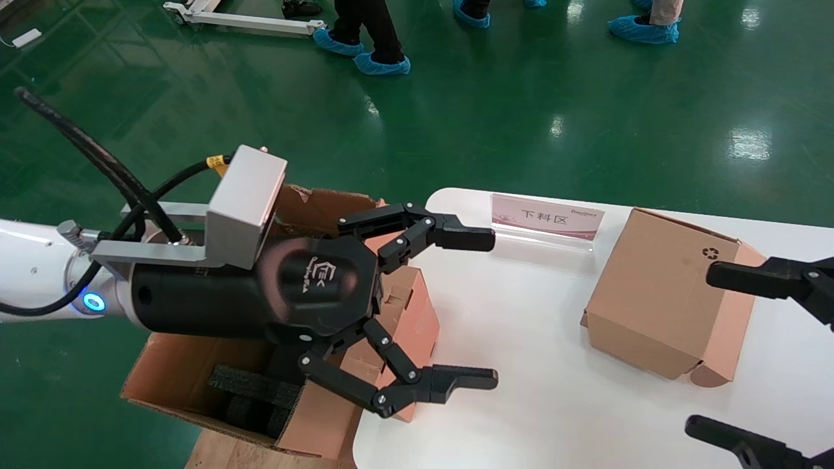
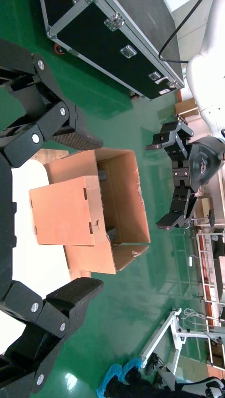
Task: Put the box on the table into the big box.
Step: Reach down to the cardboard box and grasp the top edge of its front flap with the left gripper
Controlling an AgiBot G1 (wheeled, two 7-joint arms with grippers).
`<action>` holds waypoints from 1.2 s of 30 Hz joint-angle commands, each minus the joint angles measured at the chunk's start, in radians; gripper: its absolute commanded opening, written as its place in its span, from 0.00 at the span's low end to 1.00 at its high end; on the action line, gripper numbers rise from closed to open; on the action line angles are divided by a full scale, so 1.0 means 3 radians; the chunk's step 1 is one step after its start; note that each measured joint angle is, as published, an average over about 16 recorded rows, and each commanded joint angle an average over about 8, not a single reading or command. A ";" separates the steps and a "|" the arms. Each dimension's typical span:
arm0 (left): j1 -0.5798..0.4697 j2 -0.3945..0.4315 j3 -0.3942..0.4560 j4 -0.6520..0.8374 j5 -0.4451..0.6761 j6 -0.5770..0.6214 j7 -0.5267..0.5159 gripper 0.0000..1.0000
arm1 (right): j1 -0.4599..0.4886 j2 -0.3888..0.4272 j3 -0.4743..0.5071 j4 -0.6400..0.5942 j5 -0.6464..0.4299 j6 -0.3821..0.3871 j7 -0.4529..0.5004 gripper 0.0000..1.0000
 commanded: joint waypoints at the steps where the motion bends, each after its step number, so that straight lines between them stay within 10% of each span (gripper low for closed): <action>1: 0.0000 0.0000 0.0000 0.0000 0.0000 0.0000 0.0000 1.00 | 0.0000 0.0000 0.0000 0.0000 0.0000 0.0000 0.0000 1.00; 36: -0.0069 -0.0192 0.0234 -0.0015 0.0599 -0.0431 -0.0275 1.00 | 0.0000 0.0000 0.0000 0.0000 0.0000 0.0000 0.0000 1.00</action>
